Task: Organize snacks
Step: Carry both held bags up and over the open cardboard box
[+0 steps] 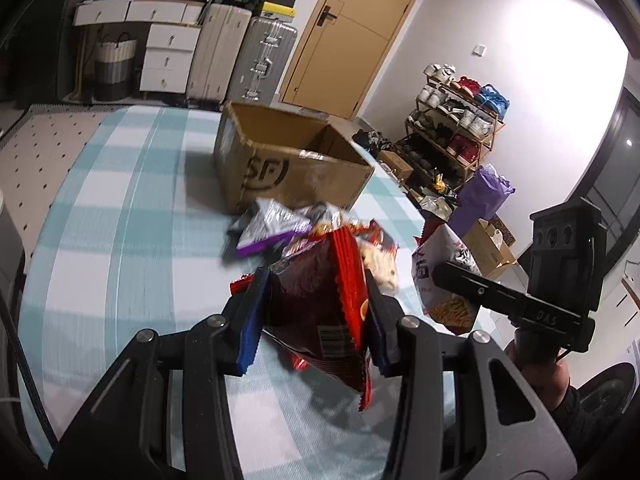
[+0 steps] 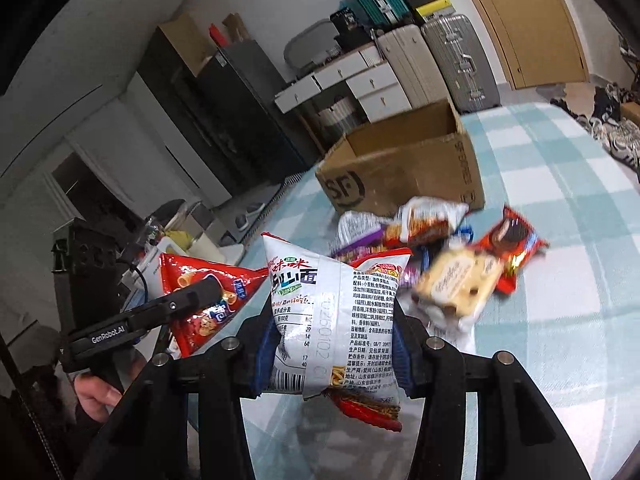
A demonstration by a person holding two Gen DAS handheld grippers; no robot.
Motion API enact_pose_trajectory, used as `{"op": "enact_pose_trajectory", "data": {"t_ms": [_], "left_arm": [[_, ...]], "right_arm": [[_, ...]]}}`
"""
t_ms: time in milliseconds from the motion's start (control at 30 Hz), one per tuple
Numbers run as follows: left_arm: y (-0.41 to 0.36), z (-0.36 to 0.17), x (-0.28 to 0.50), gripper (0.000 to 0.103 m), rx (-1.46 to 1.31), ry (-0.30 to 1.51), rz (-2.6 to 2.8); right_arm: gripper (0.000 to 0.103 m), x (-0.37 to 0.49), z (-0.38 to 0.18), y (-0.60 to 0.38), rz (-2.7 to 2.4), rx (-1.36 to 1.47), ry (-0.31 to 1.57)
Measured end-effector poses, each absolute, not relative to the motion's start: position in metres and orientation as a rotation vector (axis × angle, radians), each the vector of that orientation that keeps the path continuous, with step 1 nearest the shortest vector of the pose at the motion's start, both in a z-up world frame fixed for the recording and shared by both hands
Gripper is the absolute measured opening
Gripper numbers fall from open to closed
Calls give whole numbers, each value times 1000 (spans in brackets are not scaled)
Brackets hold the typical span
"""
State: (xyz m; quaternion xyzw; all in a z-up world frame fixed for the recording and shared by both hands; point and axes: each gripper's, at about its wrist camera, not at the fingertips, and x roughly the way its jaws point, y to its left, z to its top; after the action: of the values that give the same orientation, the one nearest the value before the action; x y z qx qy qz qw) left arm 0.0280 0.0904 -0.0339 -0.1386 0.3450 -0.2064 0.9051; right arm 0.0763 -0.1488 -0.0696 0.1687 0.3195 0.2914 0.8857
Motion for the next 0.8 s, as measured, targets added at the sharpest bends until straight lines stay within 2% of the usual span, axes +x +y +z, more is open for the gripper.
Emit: {"op": "enact_pose_trajectory", "data": {"t_ms": [600,800], "left_arm": [[66,39,123,40,-211,666,-466],[49,57,159,40,-172,661,-466]], "right_arm": [[48,156,17,-153,610,249,591],[48,192,30,-144,602,206,597]]}}
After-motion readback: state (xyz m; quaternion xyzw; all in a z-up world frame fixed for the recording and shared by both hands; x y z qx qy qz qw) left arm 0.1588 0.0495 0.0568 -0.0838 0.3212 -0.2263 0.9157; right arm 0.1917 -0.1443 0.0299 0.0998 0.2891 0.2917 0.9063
